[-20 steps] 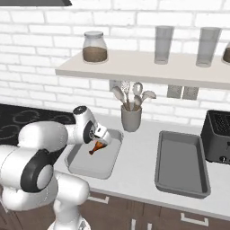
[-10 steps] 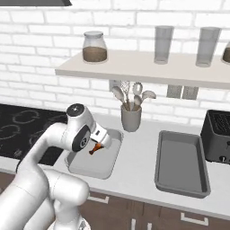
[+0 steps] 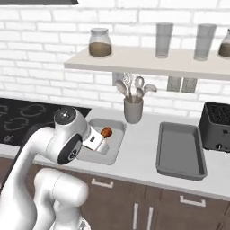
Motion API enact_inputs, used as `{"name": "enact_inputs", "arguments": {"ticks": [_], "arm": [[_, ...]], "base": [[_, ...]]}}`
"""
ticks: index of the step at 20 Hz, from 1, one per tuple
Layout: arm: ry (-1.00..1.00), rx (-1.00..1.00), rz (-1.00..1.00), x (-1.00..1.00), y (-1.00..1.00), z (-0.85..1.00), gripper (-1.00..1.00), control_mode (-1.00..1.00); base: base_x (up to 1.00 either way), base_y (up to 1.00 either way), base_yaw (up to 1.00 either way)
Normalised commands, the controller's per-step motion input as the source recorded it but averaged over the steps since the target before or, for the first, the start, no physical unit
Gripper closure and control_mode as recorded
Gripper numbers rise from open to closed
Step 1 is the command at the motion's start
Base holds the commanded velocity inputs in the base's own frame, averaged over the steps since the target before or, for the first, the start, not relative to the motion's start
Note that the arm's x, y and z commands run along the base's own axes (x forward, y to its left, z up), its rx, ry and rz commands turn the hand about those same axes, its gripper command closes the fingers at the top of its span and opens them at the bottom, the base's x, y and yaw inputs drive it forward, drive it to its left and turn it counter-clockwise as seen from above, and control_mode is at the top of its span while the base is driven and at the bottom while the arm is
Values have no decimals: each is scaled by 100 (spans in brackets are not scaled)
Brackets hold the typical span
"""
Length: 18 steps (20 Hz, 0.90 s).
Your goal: Place one tomato and one chicken drumstick in each tupperware on the nearby counter, to pack two identical lunches.
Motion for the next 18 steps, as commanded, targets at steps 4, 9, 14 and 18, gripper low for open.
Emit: {"name": "enact_inputs", "arguments": {"ticks": [4, 9, 14, 18], "arm": [[0, 0, 0, 0, 0, 0, -100, 100], [0, 0, 0, 0, 0, 0, -100, 100], [0, 0, 0, 0, 0, 0, -100, 100], [0, 0, 0, 0, 0, 0, -100, 100]], "base": [[-100, -21, 0], [-100, -25, -31], [-70, 0, -84], [-46, -2, -89]]}}
